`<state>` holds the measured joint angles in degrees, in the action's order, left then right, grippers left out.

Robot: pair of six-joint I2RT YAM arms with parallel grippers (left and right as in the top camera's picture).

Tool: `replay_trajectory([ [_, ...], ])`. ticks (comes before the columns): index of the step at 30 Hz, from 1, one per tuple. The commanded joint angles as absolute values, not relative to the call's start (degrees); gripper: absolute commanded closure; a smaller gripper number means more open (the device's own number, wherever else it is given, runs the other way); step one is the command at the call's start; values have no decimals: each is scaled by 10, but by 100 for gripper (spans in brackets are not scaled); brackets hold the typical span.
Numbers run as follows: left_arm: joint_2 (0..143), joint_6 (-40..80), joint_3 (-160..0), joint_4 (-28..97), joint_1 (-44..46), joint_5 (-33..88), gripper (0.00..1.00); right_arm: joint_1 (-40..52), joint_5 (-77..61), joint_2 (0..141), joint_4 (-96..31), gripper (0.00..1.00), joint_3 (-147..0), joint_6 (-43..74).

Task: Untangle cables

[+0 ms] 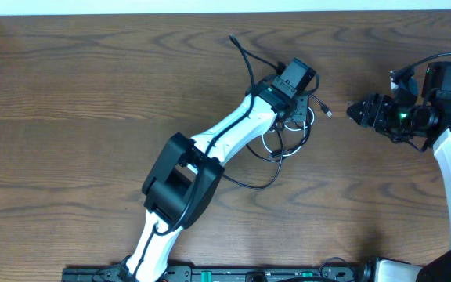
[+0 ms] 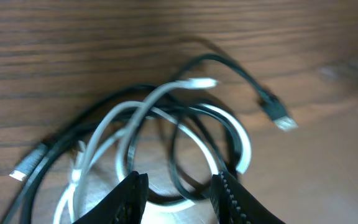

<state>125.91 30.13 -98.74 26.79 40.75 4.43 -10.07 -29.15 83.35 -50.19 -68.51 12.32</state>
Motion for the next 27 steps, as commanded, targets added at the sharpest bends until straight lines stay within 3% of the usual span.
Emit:
replay_trajectory([
  [1,1295,342,-994,263,413,-11,62,-105,-299,826,-506,33,-696,113],
  [16,1348,346,-986,268,419,-44,61,-104,-286,826,-508,34,-696,113],
  [18,1352,337,-982,282,419,-46,87,-104,-286,826,-508,33,-696,113],
  [19,1353,326,-981,292,419,-46,92,-104,-286,826,-508,33,-696,113],
  [27,1354,234,-976,373,419,-86,93,-104,-286,826,-510,32,-696,112],
])
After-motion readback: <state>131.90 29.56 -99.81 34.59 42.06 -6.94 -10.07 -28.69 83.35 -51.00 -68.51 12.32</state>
